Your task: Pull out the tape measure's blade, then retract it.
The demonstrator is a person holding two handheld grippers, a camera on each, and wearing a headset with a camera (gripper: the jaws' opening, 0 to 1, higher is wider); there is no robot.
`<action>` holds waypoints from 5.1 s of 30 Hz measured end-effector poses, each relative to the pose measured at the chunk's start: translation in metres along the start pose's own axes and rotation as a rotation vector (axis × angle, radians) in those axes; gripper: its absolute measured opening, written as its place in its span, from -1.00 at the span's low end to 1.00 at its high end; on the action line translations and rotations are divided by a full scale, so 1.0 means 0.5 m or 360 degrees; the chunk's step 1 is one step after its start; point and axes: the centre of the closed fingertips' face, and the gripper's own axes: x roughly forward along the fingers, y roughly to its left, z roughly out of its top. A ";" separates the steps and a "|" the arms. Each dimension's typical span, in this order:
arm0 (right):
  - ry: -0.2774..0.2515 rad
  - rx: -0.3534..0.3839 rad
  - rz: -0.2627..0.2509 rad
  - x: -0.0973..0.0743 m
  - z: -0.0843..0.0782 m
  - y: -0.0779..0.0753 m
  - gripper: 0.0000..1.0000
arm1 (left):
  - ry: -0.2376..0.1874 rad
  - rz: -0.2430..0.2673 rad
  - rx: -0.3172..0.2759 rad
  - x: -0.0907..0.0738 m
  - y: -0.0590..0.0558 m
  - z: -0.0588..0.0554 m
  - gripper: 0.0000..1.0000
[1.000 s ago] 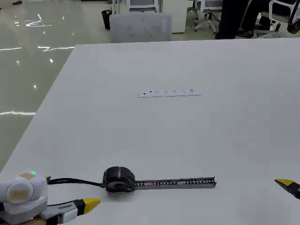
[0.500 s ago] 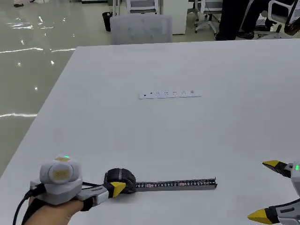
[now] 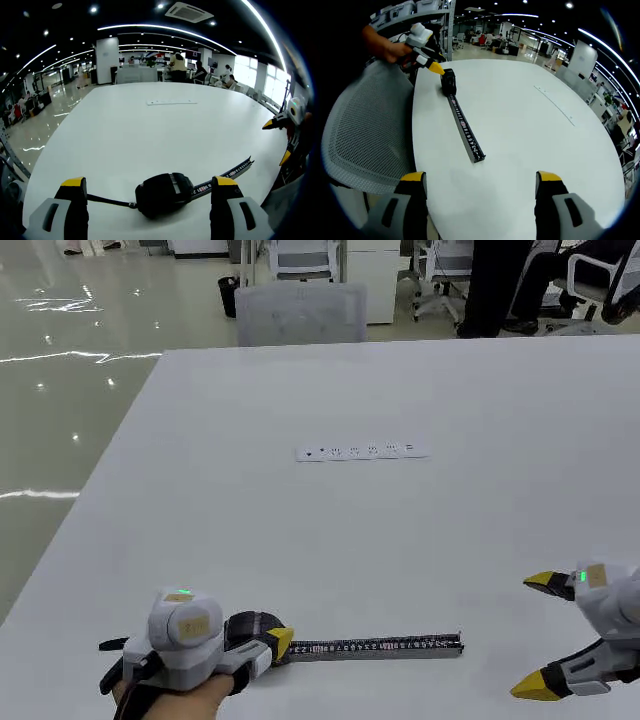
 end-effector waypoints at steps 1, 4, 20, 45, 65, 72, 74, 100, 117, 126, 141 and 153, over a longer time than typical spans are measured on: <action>0.0013 -0.0041 0.0026 0.007 -0.004 -0.003 0.79 | -0.0011 -0.0003 0.0000 0.001 -0.002 -0.001 1.00; 0.0062 -0.0116 0.0076 0.023 0.004 -0.004 0.74 | -0.0031 -0.0015 0.0020 0.005 -0.009 -0.006 1.00; 0.0188 -0.0251 0.0300 0.095 0.029 -0.013 0.25 | -0.0072 -0.0061 0.0041 0.023 -0.039 -0.020 1.00; 0.0335 -0.0301 0.0350 0.185 -0.023 0.001 -0.45 | -0.0072 -0.0085 0.0030 0.037 -0.037 -0.027 0.93; 0.0417 -0.0217 0.0367 0.187 -0.031 0.009 -0.71 | -0.0016 -0.0089 -0.0072 0.039 -0.037 -0.043 0.67; 0.0487 -0.0219 0.0317 0.188 -0.034 0.012 -0.73 | 0.0047 -0.0117 -0.0109 0.045 -0.049 -0.057 0.35; 0.0488 -0.0233 0.0320 0.188 -0.033 0.013 -0.73 | 0.0052 -0.0123 -0.0096 0.049 -0.055 -0.059 0.30; 0.0441 -0.0141 0.0304 0.186 -0.034 0.011 -0.74 | 0.0184 -0.0066 -0.0139 0.068 -0.046 -0.079 0.18; 0.0379 -0.0099 0.0317 0.187 -0.033 0.011 -0.73 | 0.0194 -0.0150 -0.0187 0.064 -0.044 -0.080 0.17; 0.0373 -0.0065 0.0334 0.188 -0.031 0.009 -0.73 | 0.0194 -0.0173 -0.0190 0.063 -0.044 -0.080 0.16; 0.0290 -0.0076 0.0346 0.190 -0.014 0.006 -0.73 | 0.0233 -0.0230 -0.0186 0.063 -0.044 -0.078 0.15; 0.0271 -0.0077 0.0389 0.210 0.007 0.022 -0.73 | 0.0247 -0.0249 -0.0181 0.063 -0.046 -0.081 0.15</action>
